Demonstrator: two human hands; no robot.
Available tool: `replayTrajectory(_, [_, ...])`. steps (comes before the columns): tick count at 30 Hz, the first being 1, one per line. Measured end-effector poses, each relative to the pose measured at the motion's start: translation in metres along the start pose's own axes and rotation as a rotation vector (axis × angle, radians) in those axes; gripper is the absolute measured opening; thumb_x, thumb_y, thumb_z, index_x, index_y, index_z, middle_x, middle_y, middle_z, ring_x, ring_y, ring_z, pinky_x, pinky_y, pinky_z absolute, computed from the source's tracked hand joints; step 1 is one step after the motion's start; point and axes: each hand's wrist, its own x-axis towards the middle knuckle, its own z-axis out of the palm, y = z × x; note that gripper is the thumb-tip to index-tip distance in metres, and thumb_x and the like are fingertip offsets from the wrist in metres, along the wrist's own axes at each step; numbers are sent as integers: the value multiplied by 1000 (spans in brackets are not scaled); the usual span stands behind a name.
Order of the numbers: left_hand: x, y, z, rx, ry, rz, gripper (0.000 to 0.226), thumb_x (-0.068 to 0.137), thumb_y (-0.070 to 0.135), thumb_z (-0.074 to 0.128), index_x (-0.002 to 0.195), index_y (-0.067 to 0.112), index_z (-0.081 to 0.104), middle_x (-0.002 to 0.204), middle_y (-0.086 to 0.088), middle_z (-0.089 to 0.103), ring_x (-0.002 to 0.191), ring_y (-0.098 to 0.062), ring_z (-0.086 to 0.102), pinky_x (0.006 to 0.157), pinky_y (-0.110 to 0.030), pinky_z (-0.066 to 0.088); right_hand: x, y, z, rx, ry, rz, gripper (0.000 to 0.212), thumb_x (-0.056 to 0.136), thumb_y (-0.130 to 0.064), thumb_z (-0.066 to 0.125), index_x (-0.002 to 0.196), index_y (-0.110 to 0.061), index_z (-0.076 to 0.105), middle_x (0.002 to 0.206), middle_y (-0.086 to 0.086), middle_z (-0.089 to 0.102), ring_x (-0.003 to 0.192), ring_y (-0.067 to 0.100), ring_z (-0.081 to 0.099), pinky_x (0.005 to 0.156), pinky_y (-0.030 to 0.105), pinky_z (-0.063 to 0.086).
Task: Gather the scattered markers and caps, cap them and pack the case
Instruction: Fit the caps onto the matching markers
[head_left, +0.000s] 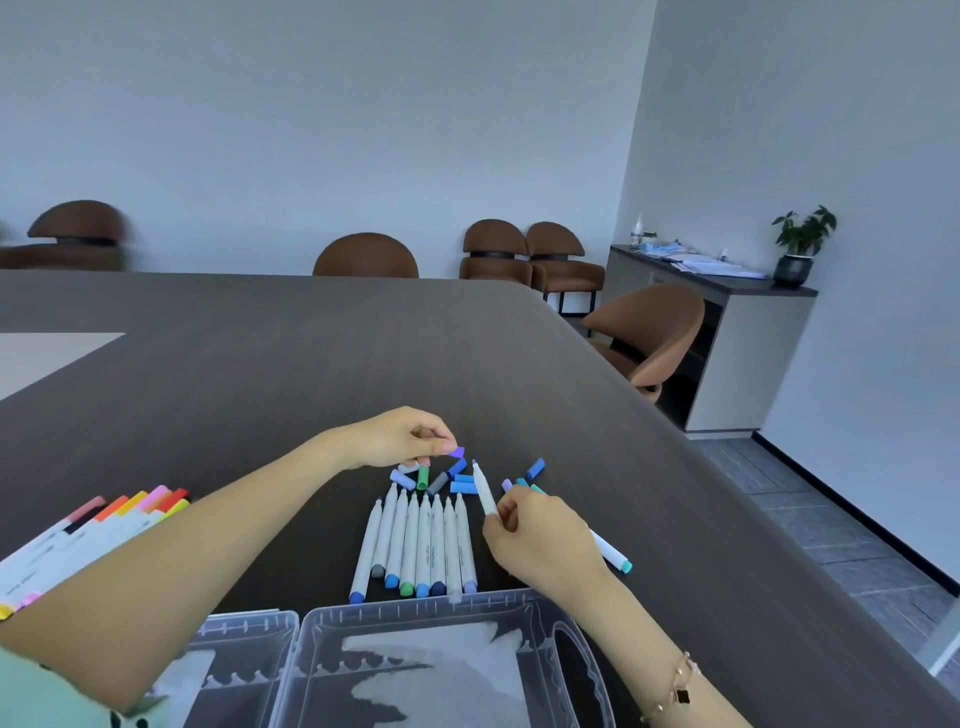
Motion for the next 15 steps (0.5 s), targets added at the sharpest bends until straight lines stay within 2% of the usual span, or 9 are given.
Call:
replayTrajectory(4, [-4, 0, 1, -74, -45, 1, 26, 95, 27, 54, 115, 16, 65, 88, 10, 63, 69, 3, 60, 66, -13, 47, -4, -2, -1, 51, -1, -13, 26, 92, -28, 48, 85, -6, 60, 75, 11, 69, 72, 23, 67, 68, 31, 53])
replayTrajectory(9, [-5, 5, 3, -66, -81, 40, 26, 96, 27, 52, 115, 17, 66, 100, 6, 65, 82, -5, 58, 71, -16, 49, -4, 0, -1, 36, -10, -12, 27, 92, -29, 48, 87, -6, 62, 77, 10, 70, 63, 17, 60, 67, 28, 52])
replayTrajectory(12, [-5, 8, 3, -59, -93, 64, 22, 96, 27, 52, 110, 20, 68, 108, -2, 66, 85, -8, 57, 73, -16, 50, -3, 1, -1, 57, -4, -7, 25, 91, -29, 48, 87, -8, 62, 75, 9, 70, 63, 16, 60, 67, 30, 52])
replayTrajectory(15, [-5, 10, 3, -54, -89, 65, 22, 96, 27, 53, 109, 21, 69, 109, -1, 66, 88, -9, 58, 73, -14, 51, -2, 3, -1, 98, -6, 1, 21, 91, -29, 50, 86, -12, 61, 73, 6, 70, 63, 18, 62, 70, 32, 54])
